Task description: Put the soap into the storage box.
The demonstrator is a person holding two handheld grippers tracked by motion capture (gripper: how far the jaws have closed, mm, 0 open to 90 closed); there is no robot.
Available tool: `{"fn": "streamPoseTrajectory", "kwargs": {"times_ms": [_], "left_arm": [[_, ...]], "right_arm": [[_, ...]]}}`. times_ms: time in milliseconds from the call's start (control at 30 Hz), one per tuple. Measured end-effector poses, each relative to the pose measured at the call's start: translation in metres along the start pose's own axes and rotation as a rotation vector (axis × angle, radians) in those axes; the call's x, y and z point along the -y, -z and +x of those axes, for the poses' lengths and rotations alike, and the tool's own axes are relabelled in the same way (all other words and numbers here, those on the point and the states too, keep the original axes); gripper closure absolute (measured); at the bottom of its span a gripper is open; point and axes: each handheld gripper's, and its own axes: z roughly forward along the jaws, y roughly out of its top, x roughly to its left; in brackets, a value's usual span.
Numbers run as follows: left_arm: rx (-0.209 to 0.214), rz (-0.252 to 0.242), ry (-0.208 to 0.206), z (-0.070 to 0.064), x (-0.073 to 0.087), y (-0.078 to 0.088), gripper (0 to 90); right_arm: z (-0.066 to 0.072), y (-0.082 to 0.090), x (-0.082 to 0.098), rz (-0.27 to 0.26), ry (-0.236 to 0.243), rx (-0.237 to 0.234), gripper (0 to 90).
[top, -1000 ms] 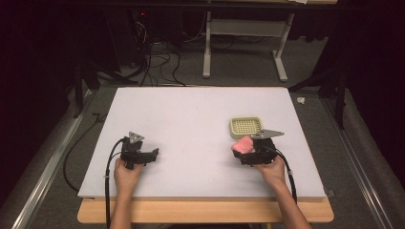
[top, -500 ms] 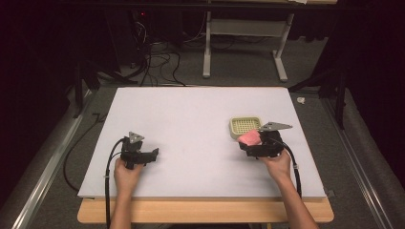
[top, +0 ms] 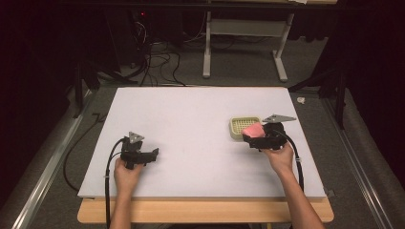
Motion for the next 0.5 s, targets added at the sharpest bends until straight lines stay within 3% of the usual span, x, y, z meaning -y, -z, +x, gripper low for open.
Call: {"fn": "streamPoseTrajectory", "kwargs": {"times_ms": [167,500], "left_arm": [[-0.002,0.0,0.001,0.0,0.0,0.0,15.7],[-0.003,0.0,0.001,0.0,0.0,0.0,15.6]], "right_arm": [[-0.002,-0.009,-0.009,0.026,0.015,0.023,13.7],[0.002,-0.019,-0.023,0.018,0.023,0.04,13.6]]}}
